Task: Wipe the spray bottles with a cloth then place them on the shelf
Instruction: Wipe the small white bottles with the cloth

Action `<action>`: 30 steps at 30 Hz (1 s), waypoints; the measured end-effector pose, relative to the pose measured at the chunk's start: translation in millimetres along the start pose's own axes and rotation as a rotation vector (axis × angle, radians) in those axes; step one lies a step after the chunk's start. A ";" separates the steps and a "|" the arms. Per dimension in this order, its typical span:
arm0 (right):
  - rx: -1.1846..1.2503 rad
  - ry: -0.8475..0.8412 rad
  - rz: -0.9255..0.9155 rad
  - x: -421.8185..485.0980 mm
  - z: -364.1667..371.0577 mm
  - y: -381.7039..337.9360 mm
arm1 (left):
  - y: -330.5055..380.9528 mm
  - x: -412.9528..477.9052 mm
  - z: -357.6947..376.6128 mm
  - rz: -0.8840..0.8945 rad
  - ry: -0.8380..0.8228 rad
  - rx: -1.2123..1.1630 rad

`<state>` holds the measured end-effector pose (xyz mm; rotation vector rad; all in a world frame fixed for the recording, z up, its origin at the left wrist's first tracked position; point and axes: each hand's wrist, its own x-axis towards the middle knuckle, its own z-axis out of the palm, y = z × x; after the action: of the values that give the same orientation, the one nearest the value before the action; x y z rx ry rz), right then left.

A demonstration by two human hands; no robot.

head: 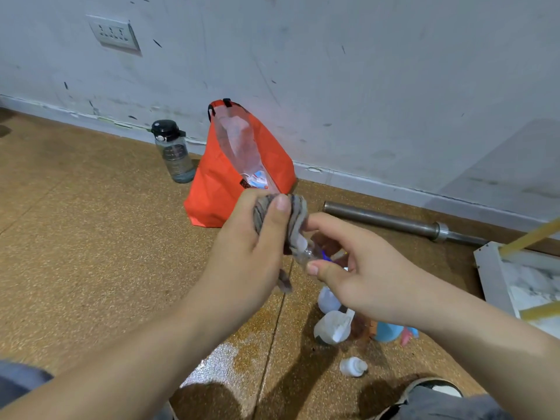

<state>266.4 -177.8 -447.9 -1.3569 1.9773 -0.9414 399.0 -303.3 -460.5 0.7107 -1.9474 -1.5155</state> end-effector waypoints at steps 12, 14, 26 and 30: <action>0.622 0.012 0.215 4.6 -8.1 -2.8 | -7.6 16.3 -6.6 -0.452 0.185 -0.265; 0.634 0.026 0.225 5.2 -6.3 -4.5 | -0.8 7.5 1.4 -0.252 0.102 -0.243; 0.718 0.214 0.388 10.1 -11.7 -11.0 | -37.1 -37.7 28.7 -0.123 -0.155 -0.129; 0.729 0.029 0.427 5.5 0.9 -16.8 | -23.2 -23.3 19.9 0.090 -0.080 0.099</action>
<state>274.5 -187.3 -435.4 -0.4961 1.5911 -1.2840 402.6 -278.6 -489.6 0.6024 -2.0973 -1.4217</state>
